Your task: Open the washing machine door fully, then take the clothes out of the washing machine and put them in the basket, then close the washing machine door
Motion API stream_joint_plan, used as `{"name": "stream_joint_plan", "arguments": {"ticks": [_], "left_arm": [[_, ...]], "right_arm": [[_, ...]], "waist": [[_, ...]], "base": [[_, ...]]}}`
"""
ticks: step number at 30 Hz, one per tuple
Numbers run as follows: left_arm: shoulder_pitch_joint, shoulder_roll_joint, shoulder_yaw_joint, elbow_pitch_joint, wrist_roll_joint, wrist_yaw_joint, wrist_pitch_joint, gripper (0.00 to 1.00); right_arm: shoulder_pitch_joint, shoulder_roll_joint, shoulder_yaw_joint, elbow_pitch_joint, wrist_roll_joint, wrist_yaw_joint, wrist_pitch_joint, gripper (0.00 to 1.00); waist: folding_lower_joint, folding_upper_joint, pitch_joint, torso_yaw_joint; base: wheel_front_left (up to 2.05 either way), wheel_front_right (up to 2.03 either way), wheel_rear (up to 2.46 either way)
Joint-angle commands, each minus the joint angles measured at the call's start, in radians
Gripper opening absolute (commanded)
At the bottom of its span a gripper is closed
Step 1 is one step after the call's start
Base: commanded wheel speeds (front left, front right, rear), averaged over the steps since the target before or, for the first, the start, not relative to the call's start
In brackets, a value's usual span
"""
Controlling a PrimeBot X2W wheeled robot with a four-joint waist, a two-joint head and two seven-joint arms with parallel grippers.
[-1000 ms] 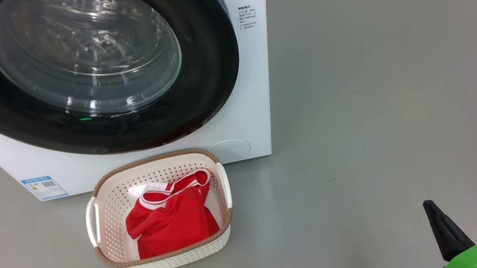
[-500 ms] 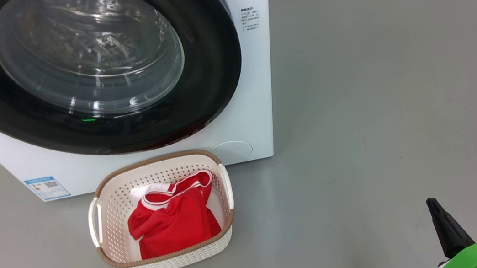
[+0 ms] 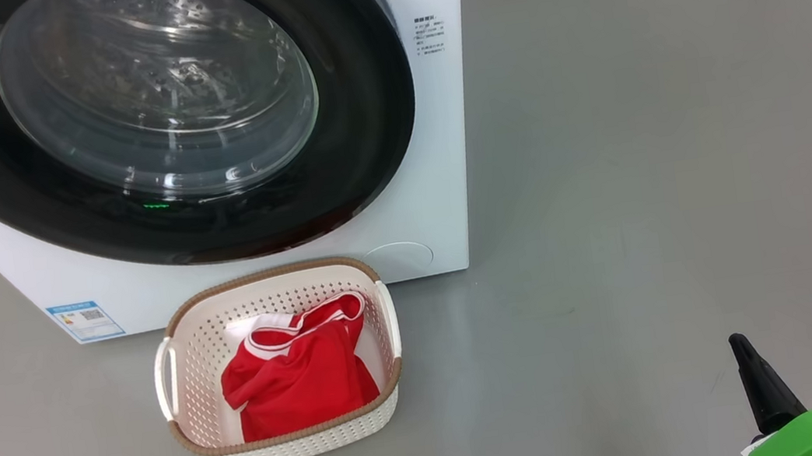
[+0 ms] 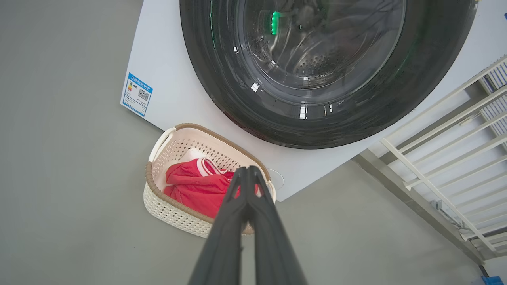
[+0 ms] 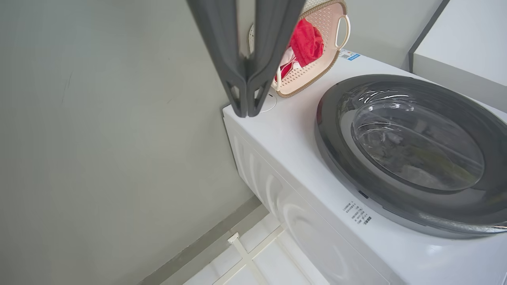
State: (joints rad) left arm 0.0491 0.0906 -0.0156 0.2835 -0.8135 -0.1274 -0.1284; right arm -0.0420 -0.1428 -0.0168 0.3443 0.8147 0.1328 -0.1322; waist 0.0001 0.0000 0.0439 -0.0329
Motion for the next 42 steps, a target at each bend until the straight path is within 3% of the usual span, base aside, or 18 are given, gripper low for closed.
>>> {"name": "stream_joint_plan", "arguments": {"ticks": [1, 42], "left_arm": [[-0.048, 0.009, 0.023, -0.025, -0.032, -0.001, 0.008, 0.00], [-0.103, -0.013, 0.073, -0.032, -0.421, -0.002, 0.123, 0.00]], "right_arm": [[-0.032, -0.004, -0.004, -0.029, 0.034, -0.001, 0.010, 0.00], [-0.049, 0.044, -0.050, -0.065, 0.419, -0.001, 0.129, 0.00]], "waist": [[-0.0001, 0.0000, -0.001, 0.001], [-0.0001, 0.0000, -0.021, 0.017]], "base": [[0.00, 0.00, 0.00], [0.00, 0.00, 0.00]]}}
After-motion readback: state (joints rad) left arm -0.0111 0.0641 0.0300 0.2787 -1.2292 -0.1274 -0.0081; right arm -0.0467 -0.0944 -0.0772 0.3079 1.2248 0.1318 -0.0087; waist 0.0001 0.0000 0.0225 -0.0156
